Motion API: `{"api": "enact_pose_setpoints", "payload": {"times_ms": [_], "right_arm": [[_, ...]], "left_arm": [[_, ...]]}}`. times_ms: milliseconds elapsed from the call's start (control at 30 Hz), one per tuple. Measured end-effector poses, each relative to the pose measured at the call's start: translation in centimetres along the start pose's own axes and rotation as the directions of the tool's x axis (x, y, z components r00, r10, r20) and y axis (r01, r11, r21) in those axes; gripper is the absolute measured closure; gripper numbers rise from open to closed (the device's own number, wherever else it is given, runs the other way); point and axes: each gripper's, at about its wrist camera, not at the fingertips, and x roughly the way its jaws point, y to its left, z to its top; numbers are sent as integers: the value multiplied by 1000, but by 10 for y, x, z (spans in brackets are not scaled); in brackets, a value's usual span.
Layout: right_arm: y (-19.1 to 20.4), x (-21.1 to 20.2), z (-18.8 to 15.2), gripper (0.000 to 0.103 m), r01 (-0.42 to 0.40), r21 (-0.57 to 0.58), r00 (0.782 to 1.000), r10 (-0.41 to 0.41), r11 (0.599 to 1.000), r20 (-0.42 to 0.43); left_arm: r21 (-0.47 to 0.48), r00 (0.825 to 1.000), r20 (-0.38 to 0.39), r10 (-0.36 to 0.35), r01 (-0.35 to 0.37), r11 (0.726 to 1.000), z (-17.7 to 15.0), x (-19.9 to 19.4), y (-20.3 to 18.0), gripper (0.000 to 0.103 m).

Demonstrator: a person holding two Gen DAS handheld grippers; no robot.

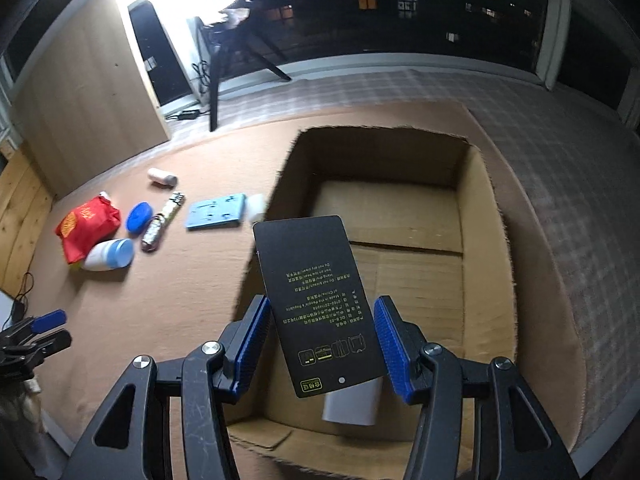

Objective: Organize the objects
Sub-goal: 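Carry the black card with the right tool and drop it into the box, then move the right tool to the white AQUA sunscreen tube and grasp it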

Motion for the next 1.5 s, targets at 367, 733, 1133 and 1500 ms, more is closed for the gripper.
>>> {"api": "enact_pose_setpoints", "payload": {"times_ms": [367, 733, 1133, 1500], "right_arm": [[2, 4, 5, 43, 34, 6, 999, -34, 999, 7], [48, 4, 17, 43, -70, -70, 997, 71, 995, 10], [169, 32, 42, 43, -257, -280, 966, 247, 925, -72], [262, 99, 62, 54, -423, -298, 899, 357, 856, -252]], "left_arm": [[-20, 1000, 6, 13, -13, 1000, 0, -2, 10, 24], [-57, 999, 18, 49, -48, 997, -3, -9, 27, 24], [-164, 992, 28, 124, -117, 979, -21, -31, 76, 21], [-280, 981, 40, 190, -171, 945, -54, -61, 134, 21]]}}
